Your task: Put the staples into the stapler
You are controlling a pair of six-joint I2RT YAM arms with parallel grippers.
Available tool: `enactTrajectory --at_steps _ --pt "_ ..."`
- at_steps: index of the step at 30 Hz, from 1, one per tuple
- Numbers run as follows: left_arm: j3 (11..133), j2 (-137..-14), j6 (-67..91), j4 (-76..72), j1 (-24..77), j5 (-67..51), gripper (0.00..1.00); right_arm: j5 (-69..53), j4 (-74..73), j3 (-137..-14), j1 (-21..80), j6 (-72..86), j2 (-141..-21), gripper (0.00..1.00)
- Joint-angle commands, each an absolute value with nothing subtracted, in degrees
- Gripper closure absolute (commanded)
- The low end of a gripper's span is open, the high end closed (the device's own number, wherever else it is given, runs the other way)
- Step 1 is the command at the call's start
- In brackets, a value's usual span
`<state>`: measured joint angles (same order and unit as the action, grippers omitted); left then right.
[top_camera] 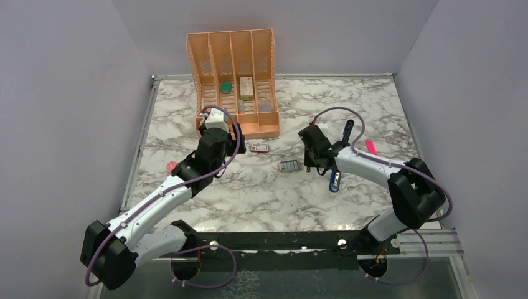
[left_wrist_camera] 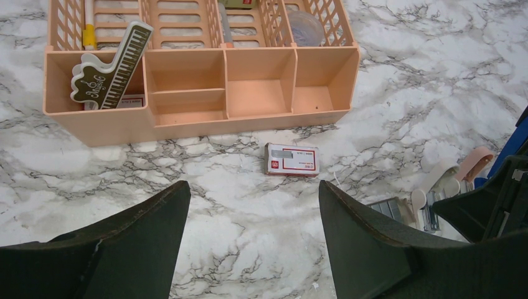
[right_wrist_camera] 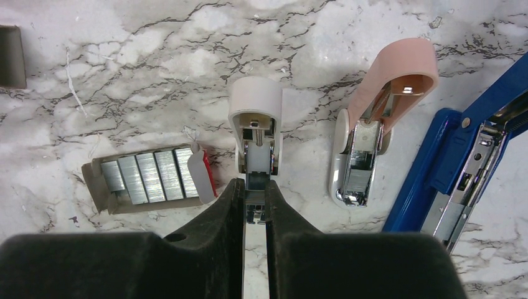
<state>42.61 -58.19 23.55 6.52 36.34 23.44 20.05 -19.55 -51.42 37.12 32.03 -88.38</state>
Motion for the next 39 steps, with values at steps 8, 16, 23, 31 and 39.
enactTrajectory --at_steps 8,16,23,31,39 --pt "42.3 -58.4 23.9 5.8 36.1 23.7 0.23 19.1 -19.2 -51.8 37.0 32.4 -90.0 0.84" --pt "42.3 -58.4 23.9 5.7 36.0 23.7 0.23 18.7 -18.7 -51.4 36.9 32.6 -90.3 0.83" --pt "42.2 -58.4 24.0 5.7 36.1 23.7 0.23 18.7 -18.5 -51.2 36.9 32.7 -90.3 0.84" --pt "42.2 -58.4 24.0 5.7 36.1 23.6 0.23 18.7 -18.9 -50.7 37.0 33.0 -90.7 0.83" --pt "42.1 -58.5 24.0 5.7 36.1 23.6 0.23 18.0 -19.3 -49.5 36.9 33.5 -90.2 0.84"
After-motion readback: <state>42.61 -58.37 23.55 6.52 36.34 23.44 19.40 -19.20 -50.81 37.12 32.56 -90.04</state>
